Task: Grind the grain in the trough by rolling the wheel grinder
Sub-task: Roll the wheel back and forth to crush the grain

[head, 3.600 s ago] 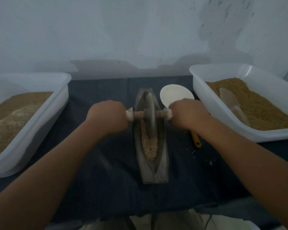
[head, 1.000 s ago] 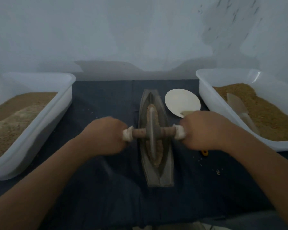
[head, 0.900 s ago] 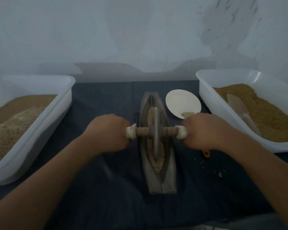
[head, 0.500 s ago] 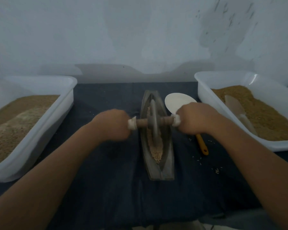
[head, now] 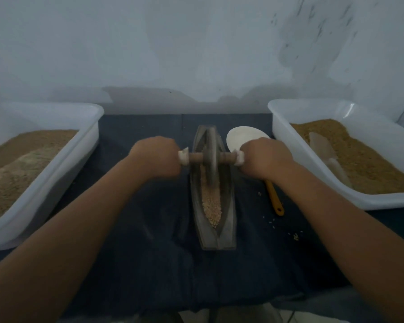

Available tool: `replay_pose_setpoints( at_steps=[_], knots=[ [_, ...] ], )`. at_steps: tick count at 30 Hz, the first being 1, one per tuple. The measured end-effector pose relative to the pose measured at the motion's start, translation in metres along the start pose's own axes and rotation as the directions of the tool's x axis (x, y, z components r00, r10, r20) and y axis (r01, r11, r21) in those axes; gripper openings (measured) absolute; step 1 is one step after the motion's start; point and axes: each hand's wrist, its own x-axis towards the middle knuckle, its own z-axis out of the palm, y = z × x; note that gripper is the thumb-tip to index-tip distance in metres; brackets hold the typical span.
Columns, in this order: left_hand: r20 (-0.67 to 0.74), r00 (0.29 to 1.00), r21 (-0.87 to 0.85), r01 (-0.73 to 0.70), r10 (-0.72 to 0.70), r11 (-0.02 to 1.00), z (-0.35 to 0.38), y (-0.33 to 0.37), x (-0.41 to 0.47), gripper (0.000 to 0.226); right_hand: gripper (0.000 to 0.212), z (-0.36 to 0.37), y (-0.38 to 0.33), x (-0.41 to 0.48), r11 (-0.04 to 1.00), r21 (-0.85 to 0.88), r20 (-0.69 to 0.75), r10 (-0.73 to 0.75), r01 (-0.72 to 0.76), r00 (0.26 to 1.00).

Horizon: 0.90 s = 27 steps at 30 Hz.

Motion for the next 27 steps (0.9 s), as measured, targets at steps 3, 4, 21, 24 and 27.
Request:
replay_pose_setpoints(
  at_steps=[3,4,21,24,27],
  knots=[
    [0.039,0.991,0.025,-0.131,0.130,0.991,0.012,-0.006,-0.047,0.023,0.025,-0.007,0.007,-0.053,0.992,0.088,0.186,-0.109,0.094,0.976],
    [0.011,0.987,0.048,-0.160,0.159,0.986,0.015,-0.005,-0.059,0.023,0.026,-0.010,0.008,-0.070,0.987,0.118,0.225,-0.136,0.111,0.965],
    [-0.054,0.993,0.009,-0.103,0.104,0.995,0.028,-0.010,-0.065,0.029,0.024,-0.017,0.002,-0.061,0.988,0.098,0.306,-0.143,0.118,0.941],
    [-0.045,0.997,0.007,-0.067,0.067,0.998,0.033,-0.009,-0.058,0.027,0.029,-0.011,0.002,-0.053,0.992,0.015,0.210,-0.123,0.123,0.970],
    [-0.030,0.998,-0.067,0.057,-0.059,0.996,0.024,-0.006,-0.016,0.027,0.031,-0.007,-0.004,-0.012,0.996,-0.082,-0.092,-0.052,0.044,0.994]
  ],
)
